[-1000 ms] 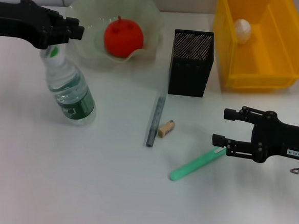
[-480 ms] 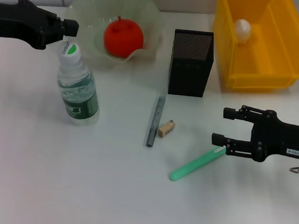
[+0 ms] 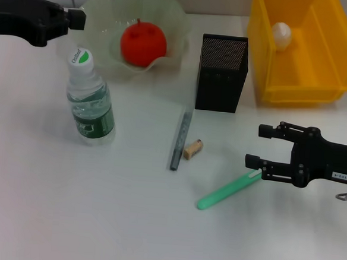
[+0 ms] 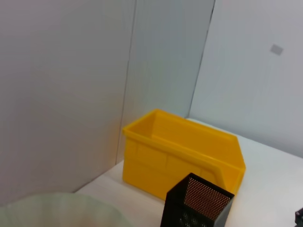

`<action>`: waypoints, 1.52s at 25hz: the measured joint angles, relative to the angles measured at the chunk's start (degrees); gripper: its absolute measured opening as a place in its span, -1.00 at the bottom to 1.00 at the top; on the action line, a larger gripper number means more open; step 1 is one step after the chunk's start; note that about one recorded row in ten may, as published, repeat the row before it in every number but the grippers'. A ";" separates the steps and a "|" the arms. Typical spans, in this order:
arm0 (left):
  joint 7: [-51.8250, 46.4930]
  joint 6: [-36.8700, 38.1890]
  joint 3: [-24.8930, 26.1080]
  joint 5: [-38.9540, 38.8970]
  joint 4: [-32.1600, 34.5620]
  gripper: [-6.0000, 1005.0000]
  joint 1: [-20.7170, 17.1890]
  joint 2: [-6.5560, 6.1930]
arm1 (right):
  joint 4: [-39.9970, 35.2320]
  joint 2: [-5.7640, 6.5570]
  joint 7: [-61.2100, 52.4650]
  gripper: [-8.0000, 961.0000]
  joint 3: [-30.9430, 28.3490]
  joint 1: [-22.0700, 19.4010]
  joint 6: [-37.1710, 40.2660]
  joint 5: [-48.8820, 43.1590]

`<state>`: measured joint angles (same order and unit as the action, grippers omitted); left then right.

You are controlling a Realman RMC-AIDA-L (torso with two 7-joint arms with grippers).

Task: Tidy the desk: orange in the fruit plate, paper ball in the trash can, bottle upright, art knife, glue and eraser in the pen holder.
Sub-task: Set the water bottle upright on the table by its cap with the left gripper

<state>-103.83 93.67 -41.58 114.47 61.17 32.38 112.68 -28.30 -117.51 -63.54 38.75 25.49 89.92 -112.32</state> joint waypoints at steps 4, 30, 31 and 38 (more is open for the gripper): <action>0.04 0.13 1.07 -0.39 0.00 -0.95 -0.53 -0.01 | -0.01 0.00 0.00 0.62 0.09 0.16 0.00 0.00; 21.14 -0.49 2.53 -7.41 -12.53 0.18 -5.19 2.09 | -0.37 0.00 -2.34 0.61 0.51 1.01 -0.01 0.00; 21.14 -0.49 2.53 -7.41 -12.53 0.24 -5.19 2.09 | -0.33 0.00 -2.39 0.61 0.53 1.06 -0.02 0.00; 23.03 -2.25 2.27 -7.15 -14.24 0.62 -5.45 2.13 | -0.34 0.00 -2.96 0.61 0.53 1.30 -0.02 0.00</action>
<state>-80.81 91.41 -39.31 107.32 46.92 26.93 114.80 -28.64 -117.51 -66.50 39.29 26.79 89.91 -112.32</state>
